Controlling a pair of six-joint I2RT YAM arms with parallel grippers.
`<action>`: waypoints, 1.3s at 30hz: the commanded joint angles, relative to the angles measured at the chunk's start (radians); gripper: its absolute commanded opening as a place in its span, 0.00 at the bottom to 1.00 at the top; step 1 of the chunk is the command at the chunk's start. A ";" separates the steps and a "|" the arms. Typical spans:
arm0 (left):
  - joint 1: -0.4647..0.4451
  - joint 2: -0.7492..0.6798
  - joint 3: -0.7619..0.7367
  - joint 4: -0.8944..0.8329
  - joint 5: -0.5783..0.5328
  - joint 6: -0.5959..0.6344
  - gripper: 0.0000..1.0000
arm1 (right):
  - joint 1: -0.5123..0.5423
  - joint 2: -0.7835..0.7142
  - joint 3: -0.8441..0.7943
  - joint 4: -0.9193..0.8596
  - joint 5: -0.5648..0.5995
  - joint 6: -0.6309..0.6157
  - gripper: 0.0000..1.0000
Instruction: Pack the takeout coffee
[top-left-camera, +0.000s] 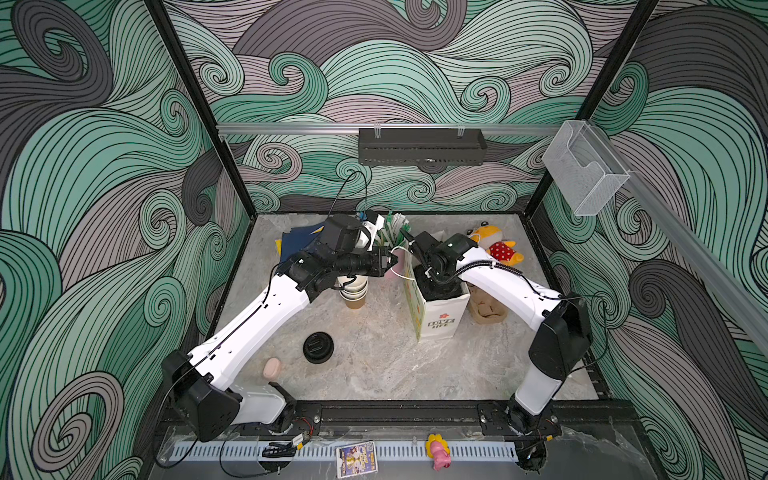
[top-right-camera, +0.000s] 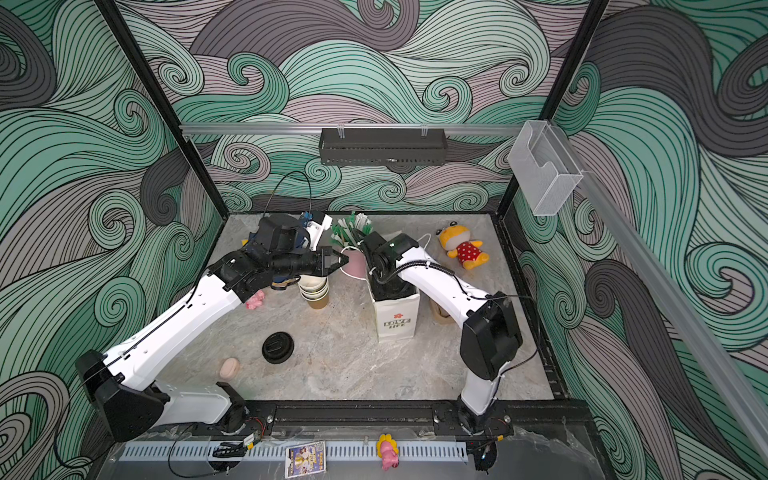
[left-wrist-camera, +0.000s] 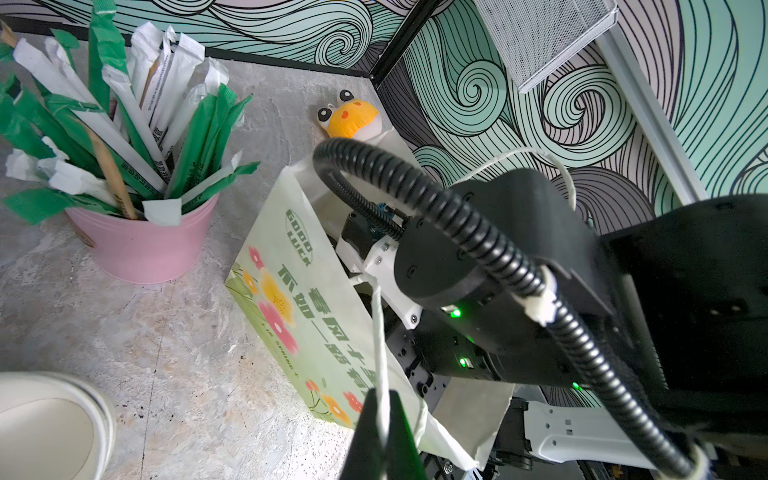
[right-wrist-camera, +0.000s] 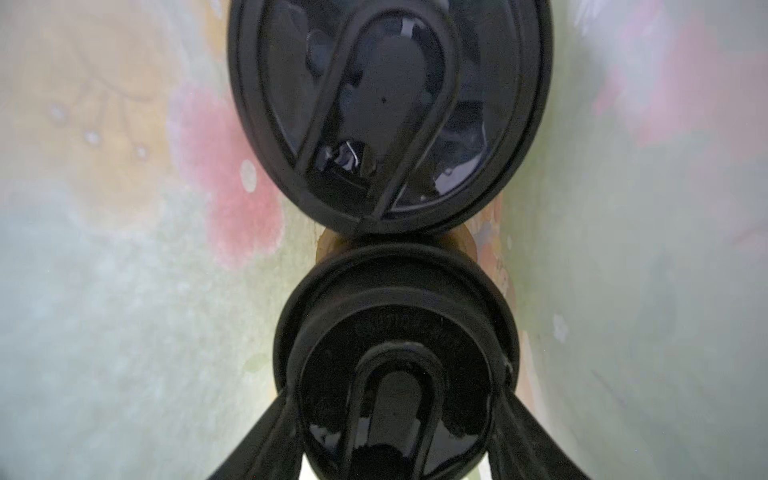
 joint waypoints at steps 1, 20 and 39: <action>0.009 0.012 0.045 -0.007 0.002 0.017 0.00 | -0.003 0.005 0.045 -0.038 0.024 -0.012 0.53; 0.011 0.017 0.042 -0.005 0.009 0.017 0.00 | -0.021 0.051 -0.004 0.094 -0.046 -0.002 0.53; 0.015 0.017 0.040 -0.001 0.012 0.017 0.00 | -0.024 0.102 -0.057 0.114 -0.017 -0.024 0.52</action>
